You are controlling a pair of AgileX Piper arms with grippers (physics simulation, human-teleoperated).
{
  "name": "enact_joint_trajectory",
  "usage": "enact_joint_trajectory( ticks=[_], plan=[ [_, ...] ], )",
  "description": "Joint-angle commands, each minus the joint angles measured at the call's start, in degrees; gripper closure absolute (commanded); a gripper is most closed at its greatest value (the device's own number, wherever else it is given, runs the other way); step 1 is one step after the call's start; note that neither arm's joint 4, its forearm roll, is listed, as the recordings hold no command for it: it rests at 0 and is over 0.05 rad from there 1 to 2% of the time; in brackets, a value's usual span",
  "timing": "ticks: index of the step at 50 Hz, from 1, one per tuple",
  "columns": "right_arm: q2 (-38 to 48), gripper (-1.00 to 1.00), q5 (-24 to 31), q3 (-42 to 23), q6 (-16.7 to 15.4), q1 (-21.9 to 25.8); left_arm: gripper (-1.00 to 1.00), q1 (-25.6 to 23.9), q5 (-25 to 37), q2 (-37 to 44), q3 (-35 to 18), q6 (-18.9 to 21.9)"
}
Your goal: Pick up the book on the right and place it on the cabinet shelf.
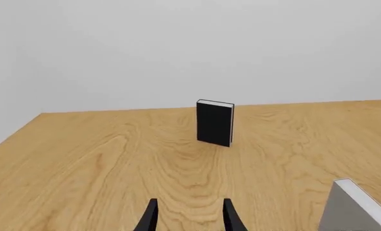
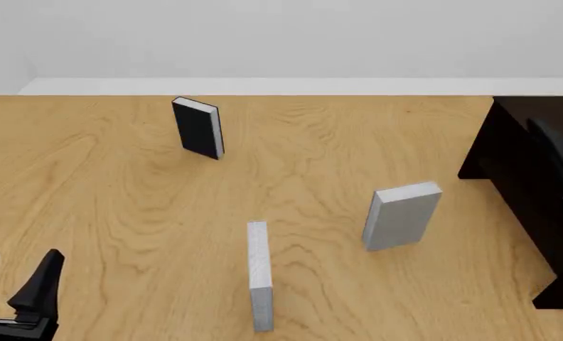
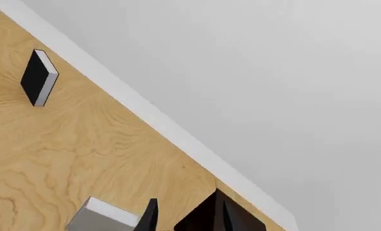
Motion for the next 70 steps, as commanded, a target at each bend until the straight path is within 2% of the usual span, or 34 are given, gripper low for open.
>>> enact_joint_trajectory(
  ticks=[1, 9, 23, 28, 29, 31, 35, 44, 45, 49, 50, 52, 53, 54, 56, 57, 58, 59, 63, 64, 66, 69, 70],
  plan=[
    [6.2, -1.0, 7.6, -8.9, -8.7, 2.2, -1.0, -0.2, 0.2, -0.3, 0.0, 0.2],
    [8.8, -1.0, 12.6, -12.6, -14.4, 3.0, -1.0, -0.4, 0.5, -0.6, 0.0, 0.4],
    [12.7, -1.0, 19.2, -18.0, -19.8, 3.3, -1.0, -0.7, 0.8, -0.7, 0.0, 0.9],
    [14.2, -1.0, 21.2, -20.6, -20.7, 3.0, -1.0, -0.5, 0.6, -0.5, 0.0, 1.0],
    [14.4, -1.0, 21.6, -20.1, -22.3, 3.0, -1.0, -0.6, 0.6, -0.6, 0.0, 1.1],
    [15.4, -1.0, 22.9, -21.4, -22.0, 3.4, -1.0, -0.6, 0.8, -0.7, 0.0, 1.2],
    [16.8, -1.0, 25.0, -22.8, -24.4, 3.5, -1.0, -0.8, 0.9, -1.0, 0.0, 1.6],
    [20.3, -1.0, 29.5, -26.5, -26.3, 3.6, -1.0, -1.5, 1.7, -1.1, 0.1, 2.0],
    [20.6, -1.0, 30.6, -26.1, -27.4, 3.5, -1.0, -1.6, 1.6, -1.1, 0.1, 2.1],
    [22.5, -1.0, 31.2, -28.7, -27.7, 3.5, -1.0, -1.8, 1.7, -1.1, 0.1, 2.2],
    [22.8, -1.0, 31.9, -28.5, -28.9, 3.6, -1.0, -1.8, 1.7, -1.1, 0.1, 2.2],
    [23.7, -1.0, 32.6, -29.7, -28.5, 3.9, -1.0, -1.9, 1.7, -1.1, 0.1, 2.3],
    [23.9, -1.0, 33.3, -29.2, -29.7, 3.8, -1.0, -1.8, 1.7, -1.1, 0.1, 2.4],
    [24.7, -1.0, 33.0, -30.7, -29.1, 3.8, -1.0, -2.0, 1.8, -1.2, 0.1, 2.5],
    [25.2, -1.0, 34.9, -30.2, -30.8, 4.0, -1.0, -1.9, 1.7, -1.1, 0.1, 2.5],
    [26.2, -1.0, 35.4, -32.0, -29.7, 4.5, -1.0, -2.1, 1.7, -1.1, 0.1, 2.5],
    [26.8, -1.0, 35.4, -32.8, -30.2, 4.1, -1.0, -2.1, 1.7, -1.1, 0.1, 2.5],
    [26.5, -1.0, 35.5, -31.8, -32.4, 3.9, -1.0, -1.9, 1.7, -1.1, 0.1, 2.4],
    [29.1, -1.0, 36.6, -35.6, -31.5, 4.9, -1.0, -1.9, 1.8, -1.2, 0.1, 2.5],
    [29.1, -1.0, 37.0, -34.9, -32.4, 5.0, -1.0, -2.0, 1.9, -1.2, 0.1, 2.6],
    [30.1, -1.0, 37.2, -35.9, -31.7, 5.6, -1.0, -2.2, 1.9, -1.2, 0.1, 3.0],
    [30.4, -1.0, 38.1, -35.0, -33.2, 5.8, -1.0, -2.2, 1.9, -1.2, 0.1, 2.9],
    [30.7, -1.0, 38.1, -35.8, -32.7, 5.7, -1.0, -2.2, 1.9, -1.2, 0.1, 3.1]
  ],
)
